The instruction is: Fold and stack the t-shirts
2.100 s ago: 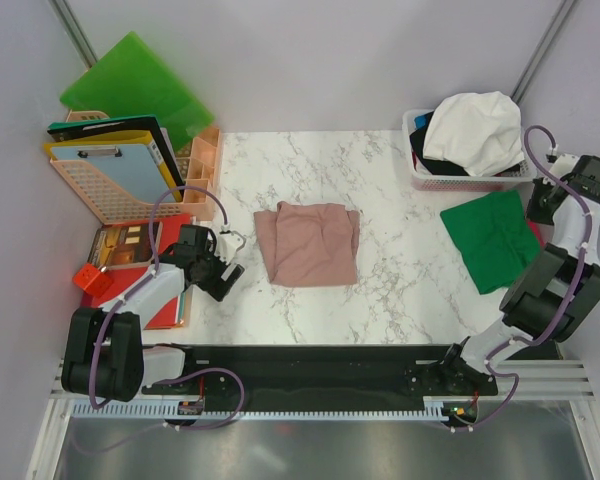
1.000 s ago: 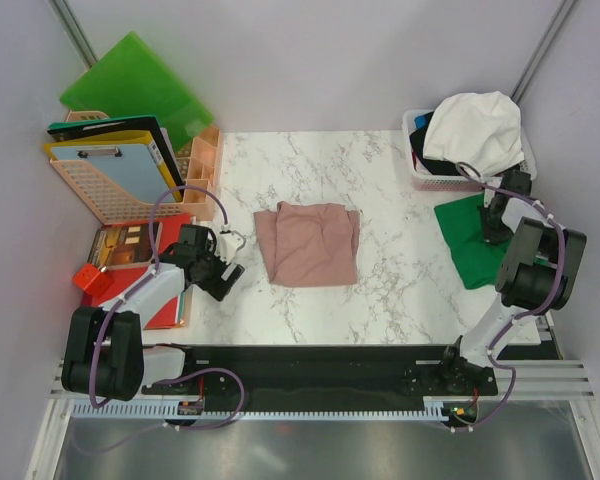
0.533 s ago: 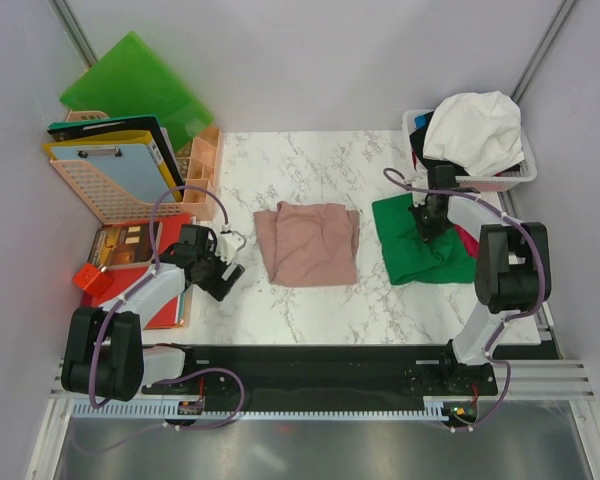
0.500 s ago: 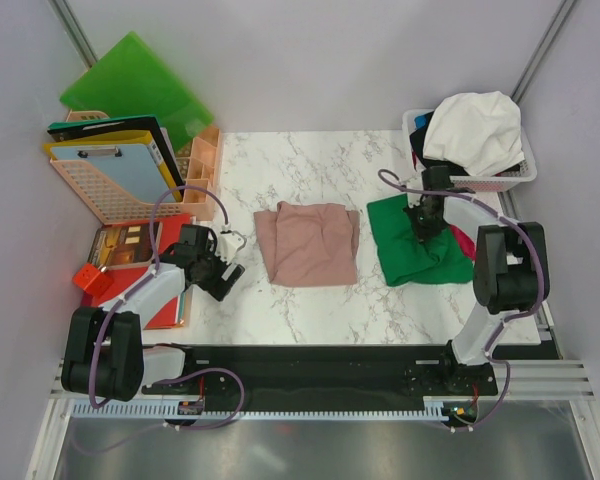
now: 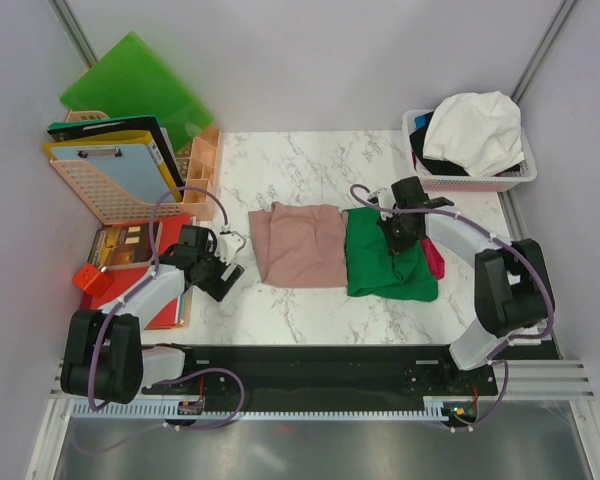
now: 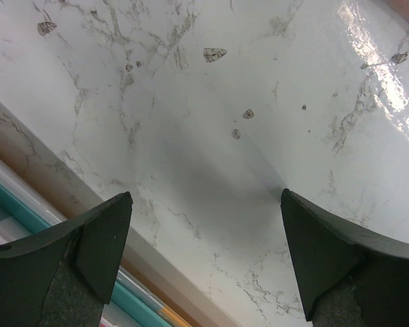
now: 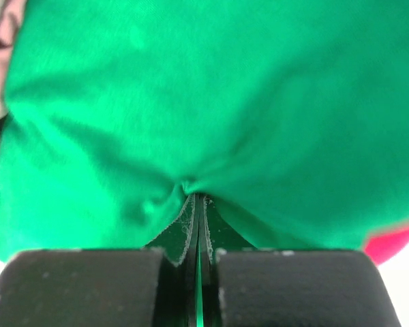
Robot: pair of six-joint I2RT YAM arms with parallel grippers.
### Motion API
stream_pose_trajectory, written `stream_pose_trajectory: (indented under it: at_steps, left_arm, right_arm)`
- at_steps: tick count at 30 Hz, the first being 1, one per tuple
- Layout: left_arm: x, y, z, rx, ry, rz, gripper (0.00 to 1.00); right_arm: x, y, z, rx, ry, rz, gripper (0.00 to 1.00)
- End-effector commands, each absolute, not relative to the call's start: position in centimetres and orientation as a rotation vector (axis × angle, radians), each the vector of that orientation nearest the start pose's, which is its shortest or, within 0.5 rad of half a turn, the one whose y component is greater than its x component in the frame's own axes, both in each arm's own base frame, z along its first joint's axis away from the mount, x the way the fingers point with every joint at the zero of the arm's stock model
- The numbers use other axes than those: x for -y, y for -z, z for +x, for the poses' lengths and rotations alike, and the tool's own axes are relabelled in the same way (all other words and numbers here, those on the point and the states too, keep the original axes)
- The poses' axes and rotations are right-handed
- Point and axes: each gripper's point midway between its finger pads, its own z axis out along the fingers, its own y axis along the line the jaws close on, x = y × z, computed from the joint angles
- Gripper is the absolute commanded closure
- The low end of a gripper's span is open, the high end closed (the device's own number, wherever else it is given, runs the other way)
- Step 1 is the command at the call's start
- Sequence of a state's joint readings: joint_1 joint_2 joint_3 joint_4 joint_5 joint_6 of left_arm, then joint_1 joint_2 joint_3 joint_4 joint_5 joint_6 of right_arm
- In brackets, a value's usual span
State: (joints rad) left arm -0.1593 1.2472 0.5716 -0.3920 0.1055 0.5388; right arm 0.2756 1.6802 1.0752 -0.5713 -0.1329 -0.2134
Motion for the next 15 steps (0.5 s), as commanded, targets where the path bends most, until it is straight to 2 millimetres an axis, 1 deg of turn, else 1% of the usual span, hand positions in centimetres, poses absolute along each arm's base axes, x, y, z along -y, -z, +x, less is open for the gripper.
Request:
stream_pose_trajectory:
  at_steps: [1, 3, 4, 6, 7, 8, 9, 10, 11, 12, 13, 14, 15]
  left_arm:
    - [3.0, -0.9, 23.7, -2.529, -0.020, 0.931, 0.03]
    - [3.0, -0.8, 23.7, -2.536, -0.018, 0.931, 0.03]
    - [3.0, -0.8, 23.7, -2.535, -0.016, 0.931, 0.03]
    - [3.0, -0.9, 23.9, -2.527, -0.021, 0.928, 0.03]
    - [3.0, -0.9, 24.0, -2.524, -0.019, 0.928, 0.03]
    - [3.1, -0.9, 23.9, -2.525, -0.017, 0.928, 0.03]
    - [3.2, -1.0, 24.0, -2.520, -0.012, 0.926, 0.03]
    - [3.2, -1.0, 24.1, -2.516, -0.013, 0.927, 0.03]
    - [3.2, -1.1, 24.1, -2.512, -0.012, 0.926, 0.03]
    - [3.3, -1.1, 24.1, -2.508, -0.007, 0.929, 0.03]
    - [3.4, -1.2, 24.2, -2.501, -0.002, 0.928, 0.03]
    - [3.9, -1.3, 24.1, -2.489, 0.032, 0.933, 0.03]
    - [4.3, -1.4, 24.1, -2.481, 0.067, 0.937, 0.03]
  right_arm:
    - [-10.3, -7.9, 33.1, -2.555, -0.151, -0.661, 1.00]
    - [-10.0, -11.6, 34.0, -2.455, -0.107, -0.639, 1.00]
    - [-9.5, -13.1, 34.2, -2.429, -0.067, -0.628, 1.00]
    - [-9.1, -18.0, 34.7, -2.300, -0.034, -0.594, 1.00]
    - [-8.5, -19.7, 34.8, -2.254, 0.004, -0.586, 0.88]
    - [-8.4, -22.7, 34.5, -2.169, 0.007, -0.575, 0.73]
    - [-8.2, -24.0, 34.3, -2.131, 0.014, -0.571, 0.54]
    - [-8.1, -25.0, 34.0, -2.105, 0.023, -0.565, 0.22]
    - [-7.9, -26.4, 33.5, -2.065, 0.026, -0.556, 0.12]
    - [-7.7, -26.6, 33.1, -2.065, 0.029, -0.550, 0.02]
    - [-7.7, -26.5, 32.8, -2.072, 0.022, -0.547, 0.02]
    - [-8.2, -26.1, 32.3, -2.090, -0.024, -0.552, 0.02]
    - [-9.1, -25.0, 31.5, -2.127, -0.094, -0.594, 0.02]
